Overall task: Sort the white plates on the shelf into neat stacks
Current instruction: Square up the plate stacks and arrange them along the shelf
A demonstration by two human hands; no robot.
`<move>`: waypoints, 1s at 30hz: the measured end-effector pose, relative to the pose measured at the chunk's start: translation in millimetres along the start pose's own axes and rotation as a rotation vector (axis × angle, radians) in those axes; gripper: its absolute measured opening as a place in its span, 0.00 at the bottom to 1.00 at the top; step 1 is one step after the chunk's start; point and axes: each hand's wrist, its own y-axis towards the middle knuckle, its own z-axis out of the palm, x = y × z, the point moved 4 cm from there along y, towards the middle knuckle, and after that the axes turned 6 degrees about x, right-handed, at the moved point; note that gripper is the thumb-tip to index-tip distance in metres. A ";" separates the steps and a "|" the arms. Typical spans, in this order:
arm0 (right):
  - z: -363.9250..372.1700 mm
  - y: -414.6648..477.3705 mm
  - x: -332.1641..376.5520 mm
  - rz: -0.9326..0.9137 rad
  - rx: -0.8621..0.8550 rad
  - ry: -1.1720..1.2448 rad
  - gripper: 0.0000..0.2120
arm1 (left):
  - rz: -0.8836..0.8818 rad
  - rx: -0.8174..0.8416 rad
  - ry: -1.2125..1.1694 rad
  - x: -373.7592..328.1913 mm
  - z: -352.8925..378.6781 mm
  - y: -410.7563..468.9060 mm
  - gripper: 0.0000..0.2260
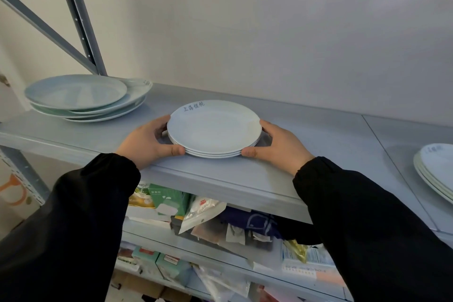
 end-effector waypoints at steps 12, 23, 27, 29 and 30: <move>-9.0 -3.1 -9.4 0.056 -0.013 0.041 0.35 | -0.119 0.026 0.084 0.9 0.1 5.4 0.51; -54.7 -60.8 -31.4 0.135 -0.096 0.012 0.35 | -0.086 0.149 0.103 -44.6 55.5 29.2 0.33; -76.8 -91.7 -43.8 0.187 -0.139 -0.045 0.37 | -0.076 0.177 0.063 -58.4 84.5 38.5 0.39; -88.1 -108.4 -49.1 0.207 -0.165 -0.067 0.37 | -0.055 0.195 0.061 -70.2 100.8 41.7 0.40; -93.1 -116.7 -53.0 0.219 -0.175 -0.072 0.37 | -0.039 0.201 0.063 -75.8 109.5 43.1 0.41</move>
